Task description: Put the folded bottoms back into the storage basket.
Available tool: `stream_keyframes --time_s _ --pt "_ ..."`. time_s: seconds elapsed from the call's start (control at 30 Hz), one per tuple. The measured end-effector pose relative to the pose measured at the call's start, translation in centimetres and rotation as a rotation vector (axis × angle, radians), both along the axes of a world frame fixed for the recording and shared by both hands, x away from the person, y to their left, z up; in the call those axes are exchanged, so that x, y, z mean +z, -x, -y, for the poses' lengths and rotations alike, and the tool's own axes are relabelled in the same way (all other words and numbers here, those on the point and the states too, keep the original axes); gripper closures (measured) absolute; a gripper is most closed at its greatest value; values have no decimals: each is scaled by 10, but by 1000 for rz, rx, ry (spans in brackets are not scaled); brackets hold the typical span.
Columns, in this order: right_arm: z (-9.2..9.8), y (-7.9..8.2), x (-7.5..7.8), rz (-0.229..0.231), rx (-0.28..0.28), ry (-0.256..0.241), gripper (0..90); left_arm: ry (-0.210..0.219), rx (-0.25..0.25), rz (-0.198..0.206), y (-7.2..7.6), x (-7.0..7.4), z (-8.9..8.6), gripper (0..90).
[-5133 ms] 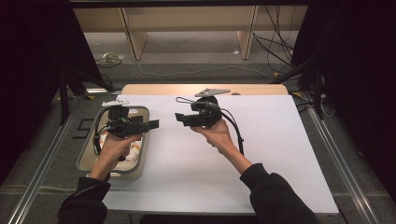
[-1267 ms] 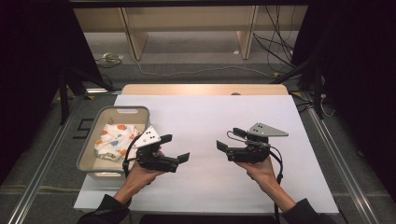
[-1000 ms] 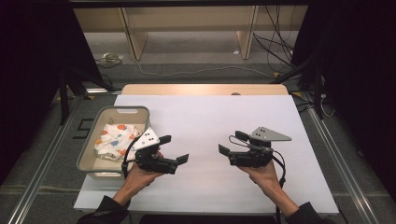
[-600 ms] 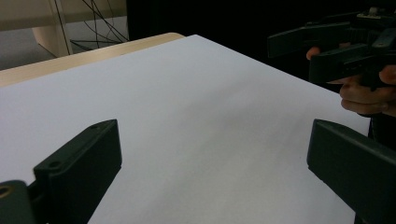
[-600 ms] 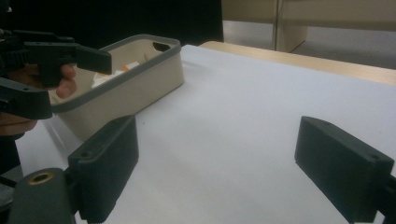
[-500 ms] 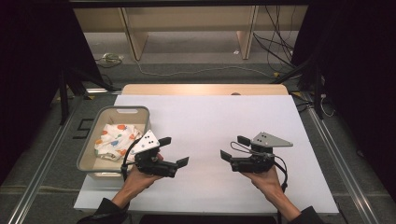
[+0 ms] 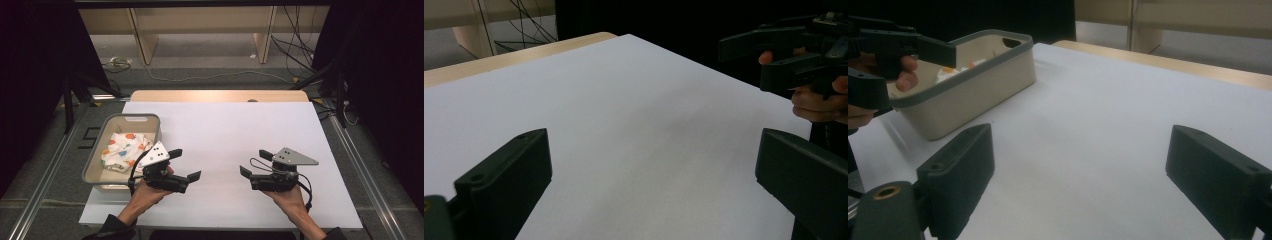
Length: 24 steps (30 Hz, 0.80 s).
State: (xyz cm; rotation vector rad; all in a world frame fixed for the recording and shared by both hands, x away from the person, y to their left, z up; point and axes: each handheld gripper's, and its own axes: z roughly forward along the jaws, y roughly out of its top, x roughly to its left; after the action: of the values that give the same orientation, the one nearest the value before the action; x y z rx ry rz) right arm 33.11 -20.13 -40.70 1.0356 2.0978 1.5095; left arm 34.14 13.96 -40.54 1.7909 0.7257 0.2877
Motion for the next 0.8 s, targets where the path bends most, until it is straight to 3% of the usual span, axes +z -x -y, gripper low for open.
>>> stream_keyframes --time_s 0.8 --pt "8 13 -1 -3 -27 6 129 -1 -17 1 12 2 0 6"
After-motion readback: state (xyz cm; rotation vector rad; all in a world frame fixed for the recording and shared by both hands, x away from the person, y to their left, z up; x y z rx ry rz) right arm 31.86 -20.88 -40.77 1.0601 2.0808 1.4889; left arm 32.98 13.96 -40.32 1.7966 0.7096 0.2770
